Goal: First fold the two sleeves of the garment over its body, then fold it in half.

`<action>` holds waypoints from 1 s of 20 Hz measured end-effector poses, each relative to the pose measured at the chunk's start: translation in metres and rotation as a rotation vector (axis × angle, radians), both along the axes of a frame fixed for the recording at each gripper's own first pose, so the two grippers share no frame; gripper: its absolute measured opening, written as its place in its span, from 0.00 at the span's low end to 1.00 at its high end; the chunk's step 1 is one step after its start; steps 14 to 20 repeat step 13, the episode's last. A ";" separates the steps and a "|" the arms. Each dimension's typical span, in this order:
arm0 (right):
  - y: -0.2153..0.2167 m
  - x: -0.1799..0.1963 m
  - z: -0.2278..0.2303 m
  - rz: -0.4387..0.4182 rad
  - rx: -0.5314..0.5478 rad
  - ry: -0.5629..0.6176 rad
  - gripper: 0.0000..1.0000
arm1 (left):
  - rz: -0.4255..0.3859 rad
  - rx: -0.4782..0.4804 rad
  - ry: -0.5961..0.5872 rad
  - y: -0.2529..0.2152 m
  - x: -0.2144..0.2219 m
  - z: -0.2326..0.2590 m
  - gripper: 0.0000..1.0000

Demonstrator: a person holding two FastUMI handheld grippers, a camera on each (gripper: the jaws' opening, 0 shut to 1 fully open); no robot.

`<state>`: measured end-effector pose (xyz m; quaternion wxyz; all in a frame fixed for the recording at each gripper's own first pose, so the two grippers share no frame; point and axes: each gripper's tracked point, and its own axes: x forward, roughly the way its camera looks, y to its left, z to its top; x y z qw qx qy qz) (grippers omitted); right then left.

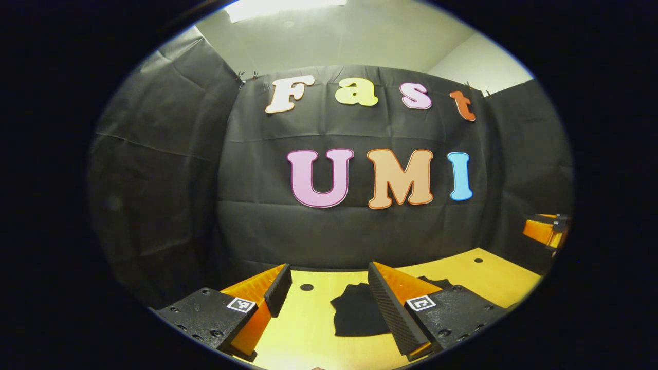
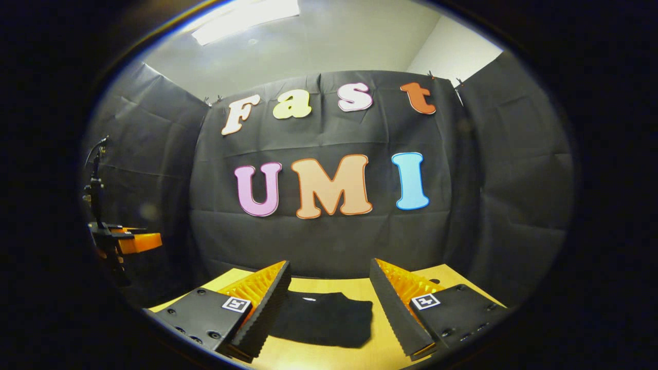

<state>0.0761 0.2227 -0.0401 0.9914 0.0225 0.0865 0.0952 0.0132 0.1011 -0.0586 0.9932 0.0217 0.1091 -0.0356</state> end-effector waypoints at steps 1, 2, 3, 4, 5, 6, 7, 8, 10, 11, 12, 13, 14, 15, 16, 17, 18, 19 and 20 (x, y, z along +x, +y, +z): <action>0.002 -0.017 0.003 -0.001 0.010 -0.008 0.94 | -0.006 0.015 -0.009 0.004 -0.011 0.004 0.93; 0.005 -0.031 0.007 0.001 0.015 -0.017 0.94 | -0.011 0.021 -0.015 0.006 -0.020 0.007 0.90; 0.008 -0.041 0.009 0.003 0.015 -0.026 0.96 | -0.019 0.015 -0.018 0.006 -0.030 0.011 0.91; 0.010 -0.051 0.012 0.000 0.009 -0.036 0.97 | -0.026 0.004 -0.018 0.005 -0.038 0.012 0.93; 0.010 -0.058 0.014 -0.005 0.001 -0.041 0.94 | -0.034 -0.009 -0.020 0.004 -0.043 0.014 0.93; 0.011 -0.066 0.017 -0.008 -0.001 -0.047 0.97 | -0.042 -0.019 -0.020 0.002 -0.049 0.016 0.90; 0.013 -0.073 0.018 -0.008 0.000 -0.049 1.00 | -0.048 -0.023 -0.026 0.002 -0.052 0.019 0.94; 0.014 -0.077 0.020 -0.007 0.001 -0.053 0.97 | -0.055 -0.023 -0.031 0.001 -0.054 0.021 0.93; 0.014 -0.082 0.017 -0.008 -0.005 -0.046 0.94 | -0.061 -0.017 -0.043 0.000 -0.059 0.025 0.90; 0.013 -0.084 0.017 -0.009 -0.007 -0.042 0.97 | -0.063 -0.017 -0.046 -0.001 -0.059 0.026 0.90; 0.011 -0.085 0.016 -0.010 -0.006 -0.040 1.00 | -0.067 -0.019 -0.048 -0.003 -0.060 0.027 0.93; 0.011 -0.085 0.018 -0.010 -0.004 -0.037 1.00 | -0.067 -0.020 -0.049 -0.004 -0.061 0.028 0.93; 0.011 -0.085 0.018 -0.010 -0.004 -0.037 1.00 | -0.067 -0.020 -0.049 -0.004 -0.061 0.028 0.93; 0.011 -0.085 0.018 -0.010 -0.004 -0.037 1.00 | -0.067 -0.020 -0.049 -0.004 -0.061 0.028 0.93; 0.011 -0.085 0.018 -0.010 -0.004 -0.037 1.00 | -0.067 -0.020 -0.049 -0.004 -0.061 0.028 0.93; 0.011 -0.085 0.018 -0.010 -0.004 -0.037 1.00 | -0.067 -0.020 -0.049 -0.004 -0.061 0.028 0.93; 0.011 -0.085 0.018 -0.010 -0.004 -0.037 1.00 | -0.067 -0.020 -0.049 -0.004 -0.061 0.028 0.93; 0.011 -0.085 0.018 -0.010 -0.004 -0.037 1.00 | -0.067 -0.020 -0.049 -0.004 -0.061 0.028 0.93; 0.011 -0.085 0.018 -0.010 -0.004 -0.037 1.00 | -0.067 -0.020 -0.049 -0.004 -0.061 0.028 0.93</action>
